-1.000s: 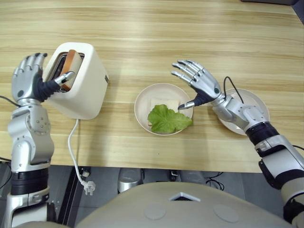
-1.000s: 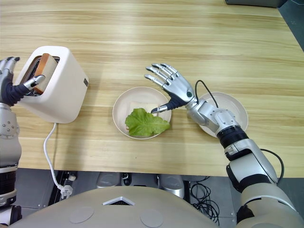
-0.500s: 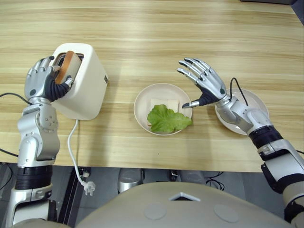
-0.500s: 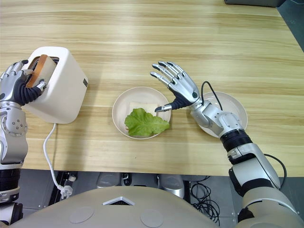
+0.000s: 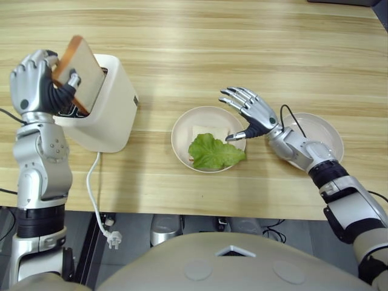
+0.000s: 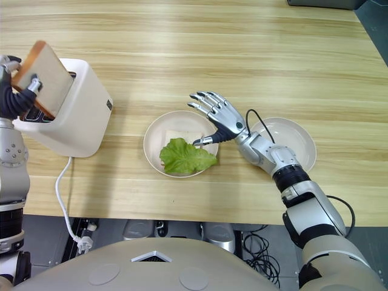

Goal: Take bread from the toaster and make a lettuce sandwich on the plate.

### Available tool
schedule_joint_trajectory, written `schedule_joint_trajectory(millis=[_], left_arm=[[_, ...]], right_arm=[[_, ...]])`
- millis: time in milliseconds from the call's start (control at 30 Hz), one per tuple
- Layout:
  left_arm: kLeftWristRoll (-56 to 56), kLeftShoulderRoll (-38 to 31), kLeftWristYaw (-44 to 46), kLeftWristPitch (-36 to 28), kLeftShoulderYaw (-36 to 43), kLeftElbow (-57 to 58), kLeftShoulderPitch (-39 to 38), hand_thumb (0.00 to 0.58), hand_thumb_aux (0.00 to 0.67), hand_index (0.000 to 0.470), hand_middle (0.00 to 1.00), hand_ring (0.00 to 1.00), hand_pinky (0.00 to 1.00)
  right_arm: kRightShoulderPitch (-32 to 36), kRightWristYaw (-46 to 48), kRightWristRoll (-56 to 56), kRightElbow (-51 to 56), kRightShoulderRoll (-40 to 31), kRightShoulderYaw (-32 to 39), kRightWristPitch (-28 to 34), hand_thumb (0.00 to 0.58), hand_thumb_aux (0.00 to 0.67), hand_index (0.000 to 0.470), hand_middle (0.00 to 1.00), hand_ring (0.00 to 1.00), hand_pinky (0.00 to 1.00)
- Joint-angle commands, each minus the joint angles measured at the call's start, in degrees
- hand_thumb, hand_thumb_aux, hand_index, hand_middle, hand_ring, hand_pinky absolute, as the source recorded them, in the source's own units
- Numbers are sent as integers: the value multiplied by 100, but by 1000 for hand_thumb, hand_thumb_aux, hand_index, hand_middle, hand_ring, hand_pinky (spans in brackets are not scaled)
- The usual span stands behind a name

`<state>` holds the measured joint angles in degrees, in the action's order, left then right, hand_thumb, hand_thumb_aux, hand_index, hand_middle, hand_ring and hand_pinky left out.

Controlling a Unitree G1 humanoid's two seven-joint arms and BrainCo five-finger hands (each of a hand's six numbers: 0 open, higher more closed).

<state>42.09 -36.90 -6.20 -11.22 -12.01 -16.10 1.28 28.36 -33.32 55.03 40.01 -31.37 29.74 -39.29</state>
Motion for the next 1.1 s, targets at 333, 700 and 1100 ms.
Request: schedule_joint_trajectory(millis=[333,700,1100], left_arm=[[21,429,-594,759,205,-407,390,580,670,460,1000,1000,1000],[-31,692,-433,1142,625,-156,318,580,670,460,1000,1000,1000],[-32,769,-480,1304,577,146,301,580,670,460,1000,1000,1000]], right_arm=[[94,234,94,483,565,492,118,0,0,0,0,0,0],[69,186,153,589,620,656,216,491,407,280,0,0,0],[48,140,132,580,632,718,233,470,378,260,0,0,0]])
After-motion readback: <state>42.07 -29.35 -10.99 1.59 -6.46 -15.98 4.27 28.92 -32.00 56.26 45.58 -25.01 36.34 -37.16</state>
